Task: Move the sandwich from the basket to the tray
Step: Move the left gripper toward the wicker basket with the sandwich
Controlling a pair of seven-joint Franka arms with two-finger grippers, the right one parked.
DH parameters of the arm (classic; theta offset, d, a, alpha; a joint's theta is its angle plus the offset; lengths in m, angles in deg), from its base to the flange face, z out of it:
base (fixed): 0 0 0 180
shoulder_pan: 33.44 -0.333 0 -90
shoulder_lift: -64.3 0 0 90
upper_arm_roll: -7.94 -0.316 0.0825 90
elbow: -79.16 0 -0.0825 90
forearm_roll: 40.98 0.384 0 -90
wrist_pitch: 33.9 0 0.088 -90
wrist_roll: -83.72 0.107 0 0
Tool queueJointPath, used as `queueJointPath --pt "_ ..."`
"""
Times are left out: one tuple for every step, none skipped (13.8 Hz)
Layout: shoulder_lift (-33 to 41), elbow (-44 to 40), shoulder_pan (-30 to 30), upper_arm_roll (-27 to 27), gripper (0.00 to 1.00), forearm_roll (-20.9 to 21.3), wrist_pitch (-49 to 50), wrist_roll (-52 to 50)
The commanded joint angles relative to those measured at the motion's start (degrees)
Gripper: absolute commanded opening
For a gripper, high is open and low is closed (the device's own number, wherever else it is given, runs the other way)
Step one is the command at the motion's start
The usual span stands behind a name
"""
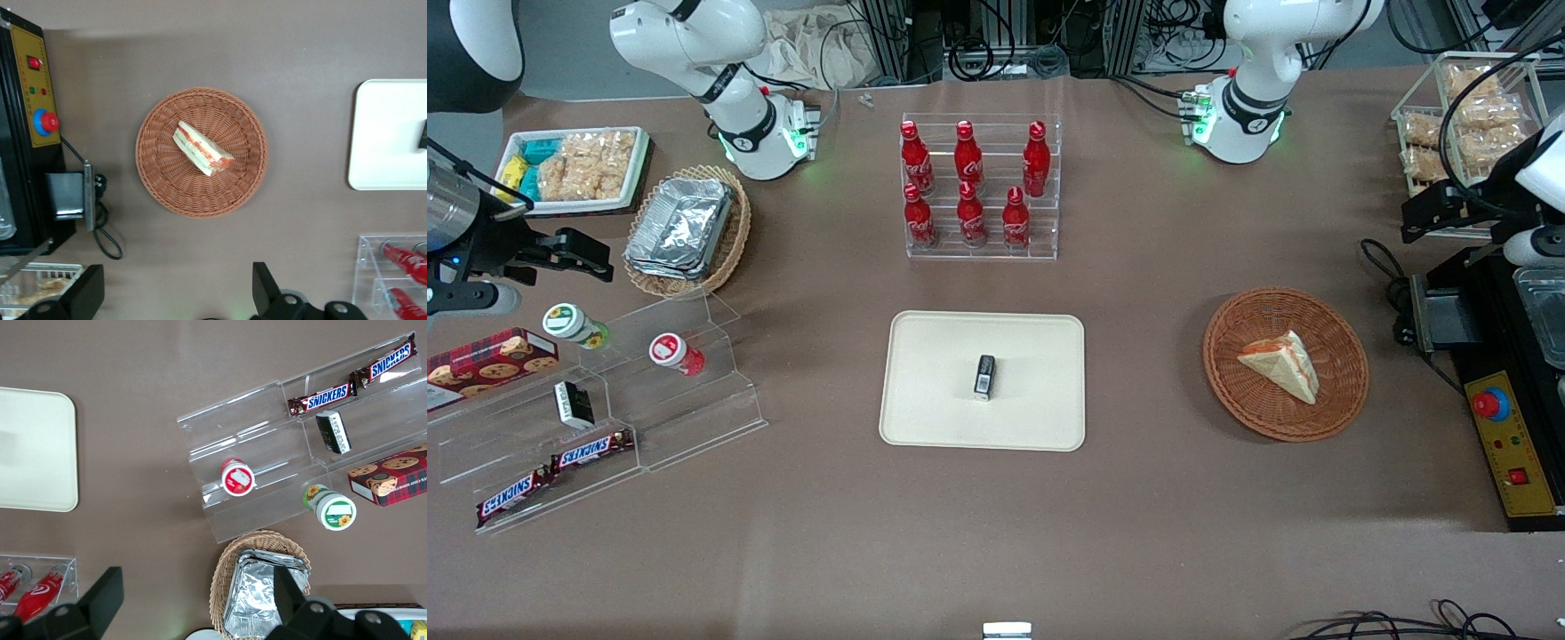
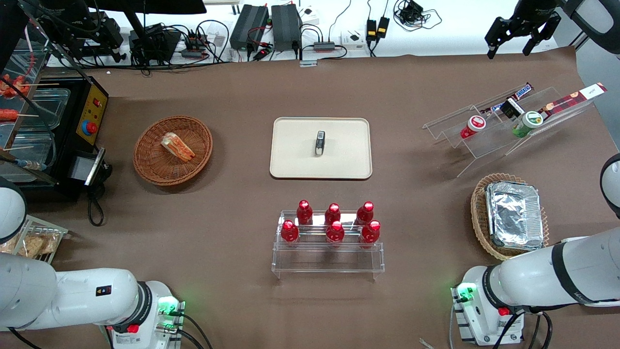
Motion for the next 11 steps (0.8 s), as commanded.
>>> queueJointPath --pt "0.7 0.1 0.9 -0.6 1.00 -0.7 0.8 -3.0" --pt "0.4 -0.3 0.8 -0.6 1.00 -0.8 0.6 -3.0" --pt "0.1 -0.2 1.0 -0.6 1.00 -0.1 0.4 -2.9" --pt "0.1 0.1 1.1 -0.5 1.00 0.5 0.4 -3.5" --pt "0.1 0.3 1.1 -0.6 1.00 0.1 0.4 -6.9" --pt "-0.2 0.6 1.1 -0.6 1.00 -0.2 0.4 -11.5" --pt "-1.2 1.0 1.1 -0.5 1.00 -0.3 0.4 -16.4" --pt "-1.9 1.6 1.1 -0.5 1.00 -0.3 0.5 -21.4" --pt "-2.0 3.1 1.0 -0.5 1.00 -0.4 -0.2 -24.0" --pt "-2.2 4.6 1.1 -0.6 1.00 -0.4 -1.6 -25.3" --pt "-2.2 6.7 1.1 -0.6 1.00 -0.4 -3.7 -26.9"
